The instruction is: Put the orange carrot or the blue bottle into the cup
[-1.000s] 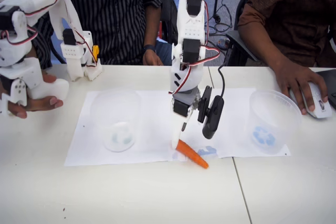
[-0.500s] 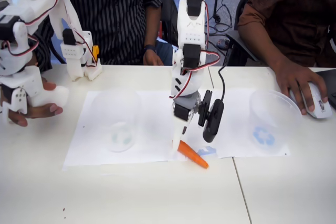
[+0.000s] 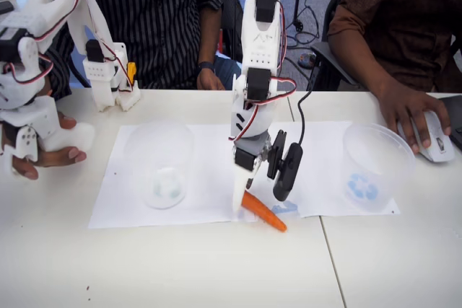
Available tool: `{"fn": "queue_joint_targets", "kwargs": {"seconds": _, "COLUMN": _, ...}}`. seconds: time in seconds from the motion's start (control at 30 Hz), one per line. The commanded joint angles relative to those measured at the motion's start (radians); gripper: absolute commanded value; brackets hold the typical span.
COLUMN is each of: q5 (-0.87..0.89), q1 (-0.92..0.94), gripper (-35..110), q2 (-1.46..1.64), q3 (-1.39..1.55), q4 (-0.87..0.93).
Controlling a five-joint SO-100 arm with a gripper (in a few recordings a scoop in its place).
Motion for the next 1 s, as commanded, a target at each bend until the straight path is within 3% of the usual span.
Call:
{"fn": "queue_joint_targets", "kwargs": {"seconds": 0.0, "q5": 0.003, "q1": 0.002, "gripper": 36, "q2": 0.048, "q3": -0.003, "q4": -0.032}}
{"fn": "queue_joint_targets", "kwargs": {"seconds": 0.97, "q5": 0.003, "q1": -0.002, "gripper": 36, "q2": 0.046, "q3": -0.002, "q4": -0.064}}
